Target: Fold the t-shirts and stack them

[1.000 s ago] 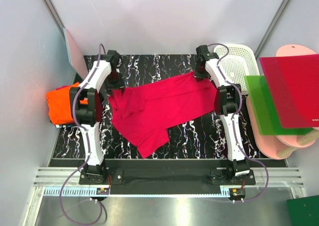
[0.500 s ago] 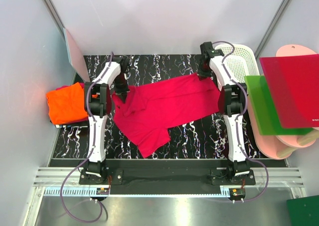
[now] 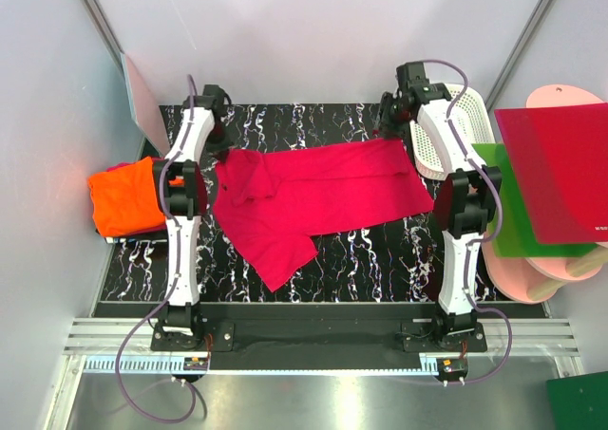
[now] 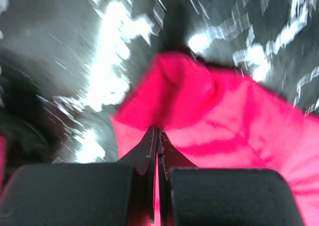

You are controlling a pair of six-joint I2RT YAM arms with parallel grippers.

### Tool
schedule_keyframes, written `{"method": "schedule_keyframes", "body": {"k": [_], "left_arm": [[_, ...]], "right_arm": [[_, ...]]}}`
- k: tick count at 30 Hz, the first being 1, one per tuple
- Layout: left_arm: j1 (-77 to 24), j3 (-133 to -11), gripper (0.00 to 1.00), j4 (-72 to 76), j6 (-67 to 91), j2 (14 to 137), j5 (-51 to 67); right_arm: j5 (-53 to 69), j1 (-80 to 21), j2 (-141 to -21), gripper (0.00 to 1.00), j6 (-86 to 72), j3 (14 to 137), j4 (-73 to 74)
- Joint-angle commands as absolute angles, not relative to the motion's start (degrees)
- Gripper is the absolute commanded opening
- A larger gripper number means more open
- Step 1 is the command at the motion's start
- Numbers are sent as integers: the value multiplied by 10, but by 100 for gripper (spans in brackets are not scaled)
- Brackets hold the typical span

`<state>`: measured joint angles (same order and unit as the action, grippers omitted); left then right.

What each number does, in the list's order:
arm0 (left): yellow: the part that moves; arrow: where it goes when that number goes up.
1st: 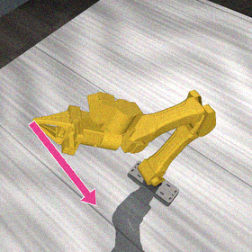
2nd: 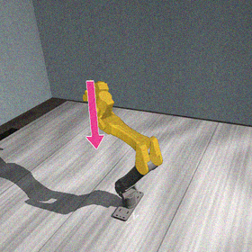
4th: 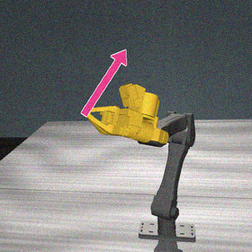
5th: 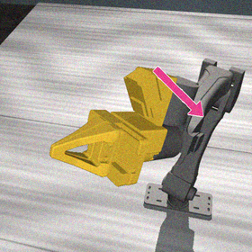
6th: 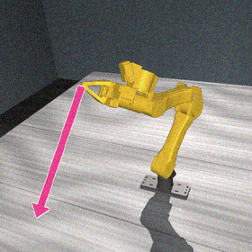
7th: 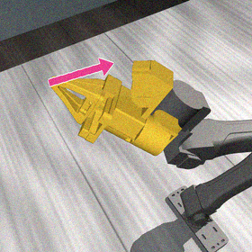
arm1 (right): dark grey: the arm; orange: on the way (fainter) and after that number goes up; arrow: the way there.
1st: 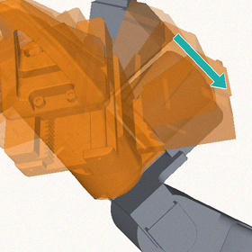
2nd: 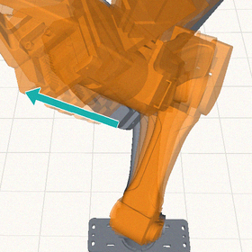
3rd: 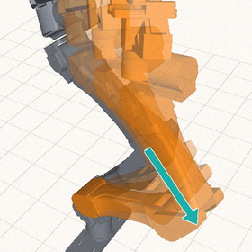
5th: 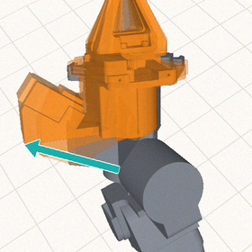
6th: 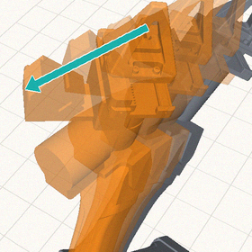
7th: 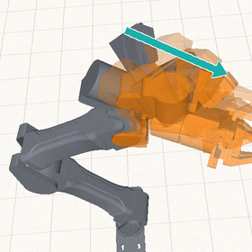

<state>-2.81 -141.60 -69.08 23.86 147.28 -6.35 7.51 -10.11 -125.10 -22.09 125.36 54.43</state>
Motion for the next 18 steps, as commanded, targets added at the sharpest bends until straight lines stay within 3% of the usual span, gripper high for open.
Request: {"method": "schedule_keyframes", "body": {"k": [1,3,4,5,8,13,18], "left_arm": [[-1,-1427,0,-641,230,1428,-36],[-2,-1391,10,-612,216,1385,-13],[-3,-1334,22,-600,212,1330,19],[-4,-1299,48,-587,207,1300,36],[-6,-1137,99,-535,199,1181,118],[-8,-869,99,-526,203,1032,251],[-27,-715,98,-527,228,925,293]], "right_arm": [[143,-100,-1187,75,-219,1160,499],[156,-101,-1156,89,-231,1116,476],[158,-101,-1147,99,-233,1102,470],[157,-101,-1127,100,-233,1089,466],[144,-100,-1087,100,-233,1027,454],[127,-101,-1027,100,-233,952,457],[129,-101,-977,100,-245,864,460]]}}
